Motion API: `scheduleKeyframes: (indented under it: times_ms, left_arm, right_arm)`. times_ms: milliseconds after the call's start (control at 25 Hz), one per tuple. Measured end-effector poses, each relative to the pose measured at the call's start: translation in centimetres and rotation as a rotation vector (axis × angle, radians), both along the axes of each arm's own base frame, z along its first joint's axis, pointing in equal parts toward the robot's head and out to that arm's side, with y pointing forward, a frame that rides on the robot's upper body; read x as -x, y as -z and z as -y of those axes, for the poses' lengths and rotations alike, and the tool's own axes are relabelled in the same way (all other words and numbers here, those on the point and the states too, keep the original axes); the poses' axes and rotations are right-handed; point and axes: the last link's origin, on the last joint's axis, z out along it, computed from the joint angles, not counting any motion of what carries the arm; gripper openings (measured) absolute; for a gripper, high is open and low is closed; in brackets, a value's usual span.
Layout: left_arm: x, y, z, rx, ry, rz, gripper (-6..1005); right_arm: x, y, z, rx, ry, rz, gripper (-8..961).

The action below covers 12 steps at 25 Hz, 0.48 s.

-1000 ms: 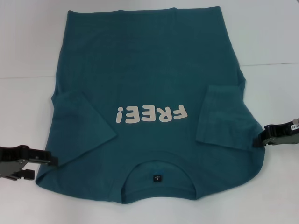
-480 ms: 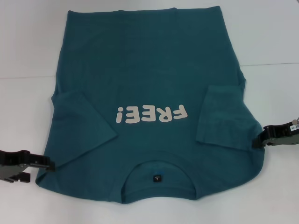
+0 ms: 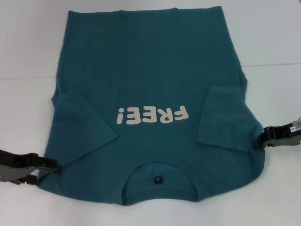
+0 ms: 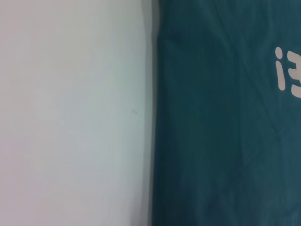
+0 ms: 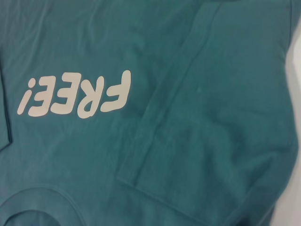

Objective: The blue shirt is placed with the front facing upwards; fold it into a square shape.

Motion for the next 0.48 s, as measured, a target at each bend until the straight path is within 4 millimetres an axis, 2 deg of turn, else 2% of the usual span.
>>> scheduleKeyframes:
  times_ms: [480]
  left_arm:
    - [0.37,-0.20,-0.17,-0.009,0.000,-0.032,871]
  right_arm:
    - [0.09,0.15,-0.02,0.001,-0.005,-0.001,41]
